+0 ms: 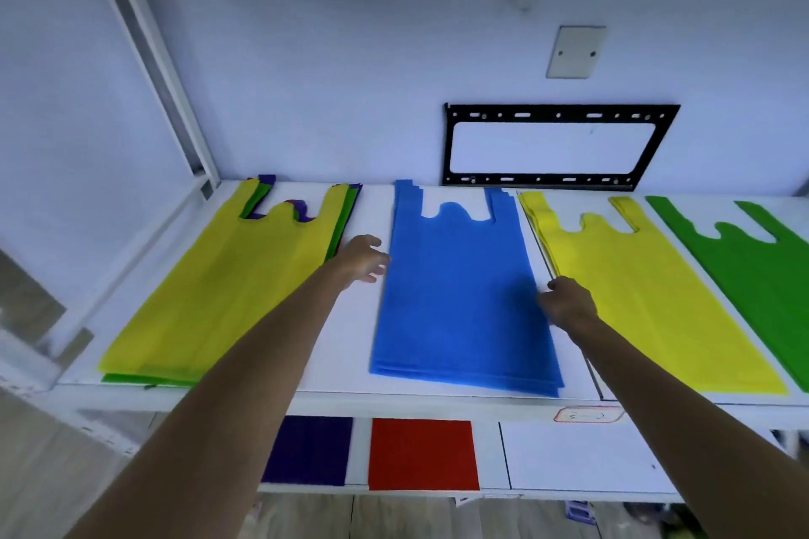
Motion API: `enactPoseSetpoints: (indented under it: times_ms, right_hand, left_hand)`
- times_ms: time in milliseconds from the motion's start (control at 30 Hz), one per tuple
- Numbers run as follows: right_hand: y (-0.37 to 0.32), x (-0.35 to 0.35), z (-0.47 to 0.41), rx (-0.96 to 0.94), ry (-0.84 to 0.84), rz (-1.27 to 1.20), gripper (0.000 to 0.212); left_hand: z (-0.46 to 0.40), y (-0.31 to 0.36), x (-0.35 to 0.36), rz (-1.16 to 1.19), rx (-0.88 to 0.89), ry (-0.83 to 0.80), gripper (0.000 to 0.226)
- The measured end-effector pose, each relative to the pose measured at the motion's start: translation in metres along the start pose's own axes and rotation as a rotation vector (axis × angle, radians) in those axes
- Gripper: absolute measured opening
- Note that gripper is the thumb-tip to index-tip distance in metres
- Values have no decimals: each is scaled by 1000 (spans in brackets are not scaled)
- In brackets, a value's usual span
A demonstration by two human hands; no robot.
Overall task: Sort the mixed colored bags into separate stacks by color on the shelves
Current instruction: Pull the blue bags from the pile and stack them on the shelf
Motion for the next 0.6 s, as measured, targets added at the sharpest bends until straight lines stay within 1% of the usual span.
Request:
enactPoseSetpoints:
  times_ms: [67,133,167,267,333,400,433,500,533,600]
  right_hand:
    - [-18,-10,3,-68,46,144,41]
    - [-49,-9,11,-154,53,187,36]
    - [-66,-5,16,-194,50,194,33]
    - [-122,17,36,-282,8,235,23]
    - [-158,41,53,-320,-34,241,18]
    - [-191,67,68,-335,-82,203,23]
    - [-204,79,76,-343,-112,182,24]
    - [-232,108,91,-363,-170,151,22]
    - [-243,121,98,-363,-179,142,28]
    - [-256,145,110,-344,-196,131,38]
  left_hand:
    - [5,6,-20,-77,26,24,44]
    - [13,11,-52,-152,66,73,23]
    - [17,13,-68,-202,88,102,17]
    - [28,16,-120,-333,143,169,25]
    - [33,10,-158,-450,164,212,23]
    - [35,-4,-199,-584,151,262,32]
    - [37,-12,-215,-635,132,285,33]
    - [36,-33,-249,-709,91,307,22]
    - [34,-44,-263,-740,69,310,19]
    - [31,-67,-284,-753,25,323,29]
Point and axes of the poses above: each hand's wrist, its own z-axis away from the middle knuckle, its own x-axis out of the palm, y = z × x, the point moved 9 cm from there along -z, towards the middle knuckle, and after that the axes turned 2 degrees about z, right-handed, at the moved point
